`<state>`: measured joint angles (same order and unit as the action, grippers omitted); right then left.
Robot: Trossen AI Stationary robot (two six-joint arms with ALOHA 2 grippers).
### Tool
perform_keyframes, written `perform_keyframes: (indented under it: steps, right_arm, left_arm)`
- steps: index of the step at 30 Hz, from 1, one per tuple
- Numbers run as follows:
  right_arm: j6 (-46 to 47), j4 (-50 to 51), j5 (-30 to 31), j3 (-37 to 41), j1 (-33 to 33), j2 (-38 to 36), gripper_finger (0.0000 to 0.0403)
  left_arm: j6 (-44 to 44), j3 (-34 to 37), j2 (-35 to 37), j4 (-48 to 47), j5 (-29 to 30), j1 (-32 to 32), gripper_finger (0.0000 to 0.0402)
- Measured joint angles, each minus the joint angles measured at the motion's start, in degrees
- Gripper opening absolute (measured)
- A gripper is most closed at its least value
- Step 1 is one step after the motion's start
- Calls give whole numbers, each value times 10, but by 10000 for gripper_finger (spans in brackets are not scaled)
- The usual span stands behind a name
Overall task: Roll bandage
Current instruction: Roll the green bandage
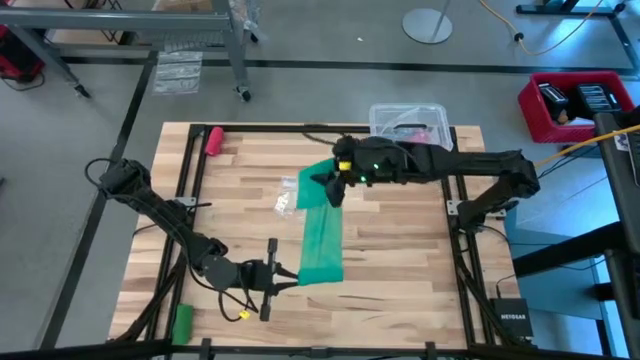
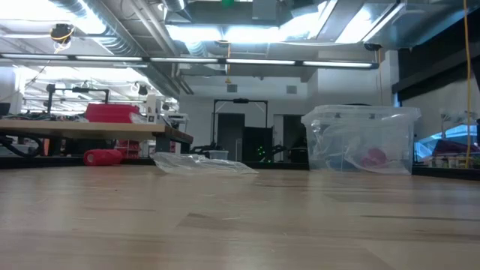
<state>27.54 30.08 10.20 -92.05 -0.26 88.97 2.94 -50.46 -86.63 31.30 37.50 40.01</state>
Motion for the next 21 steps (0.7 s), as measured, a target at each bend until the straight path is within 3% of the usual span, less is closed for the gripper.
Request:
perform_keyframes:
  steps: [6,9,15,21]
  right_arm:
    - [35,6,-113,0,-46,1,272]
    - [31,7,-117,0,-56,1,281]
    - [20,37,-86,0,-82,18,282]
    - [20,45,-131,0,-93,29,282]
  left_arm:
    - [-44,0,0,-86,-3,-7,13]
    - [-80,0,-2,-118,-2,-15,13]
    - [-82,0,-2,-89,-20,-12,13]
    - [-117,0,-2,-132,-24,-21,13]
